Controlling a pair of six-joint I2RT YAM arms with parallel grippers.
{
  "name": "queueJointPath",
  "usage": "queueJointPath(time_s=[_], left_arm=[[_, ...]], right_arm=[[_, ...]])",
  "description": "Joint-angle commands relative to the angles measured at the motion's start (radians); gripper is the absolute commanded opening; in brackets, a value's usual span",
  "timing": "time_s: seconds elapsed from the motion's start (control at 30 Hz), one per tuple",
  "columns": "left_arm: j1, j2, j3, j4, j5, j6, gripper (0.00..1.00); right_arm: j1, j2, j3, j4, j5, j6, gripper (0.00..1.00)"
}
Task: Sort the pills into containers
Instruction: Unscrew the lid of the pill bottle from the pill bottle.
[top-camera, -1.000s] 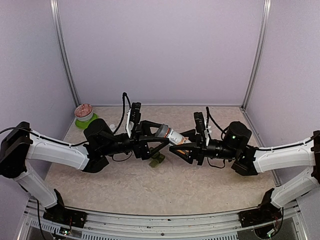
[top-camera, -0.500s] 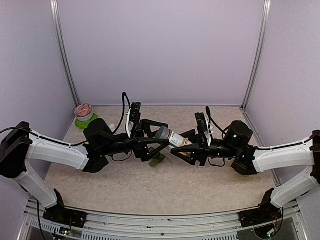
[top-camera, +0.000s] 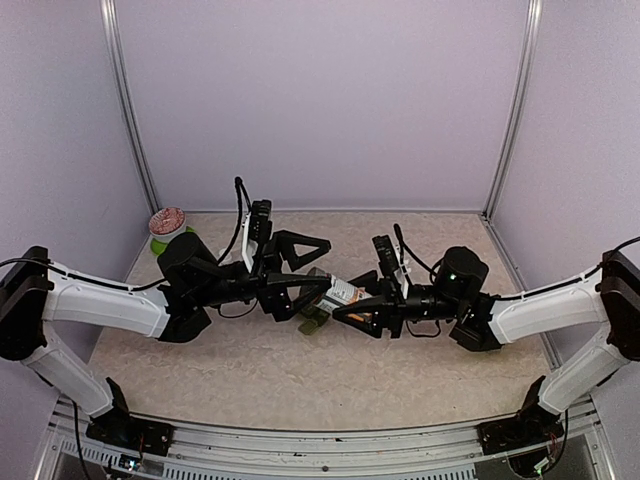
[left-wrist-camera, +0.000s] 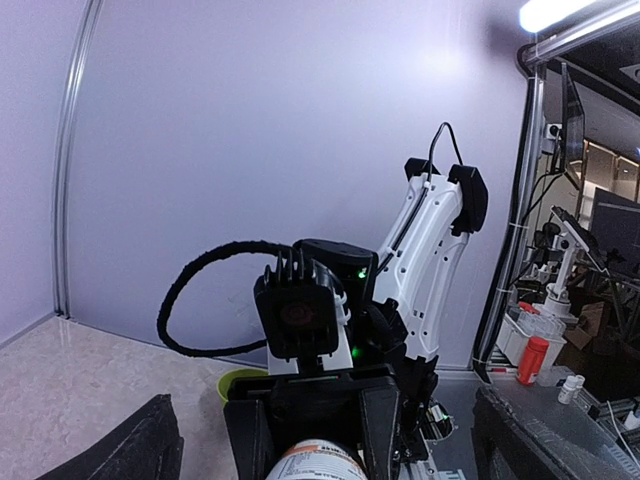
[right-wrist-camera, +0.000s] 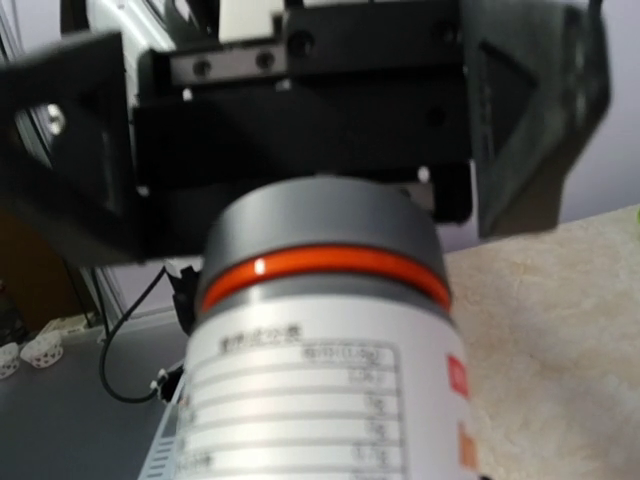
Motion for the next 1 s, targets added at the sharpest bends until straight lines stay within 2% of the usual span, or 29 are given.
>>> queueJointPath(time_s=[0.0, 0.23, 0.73, 0.97], left_arm=[[0.003, -0.017, -0.022, 0.0, 0.023, 0.017, 0.98], [0.003, -0.011, -0.026, -0.008, 0.018, 0.026, 0.96], [0.004, -0.019, -0.034, -0.024, 0.018, 0.029, 0.75], [0.008, -0.016, -0.045, -0.005, 0.009, 0.014, 0.74]], right_arm=[[0.005, -0.009, 0.035, 0.074, 0.005, 0.013, 0.1], [0.006, -0.001, 0.048, 0.055, -0.006, 0.009, 0.1], [-0.022, -0.056, 0.016, 0.003, 0.146, -0.005, 0.11], [-0.026, -0.08, 0.006, 0.001, 0.147, -0.011, 0.11]])
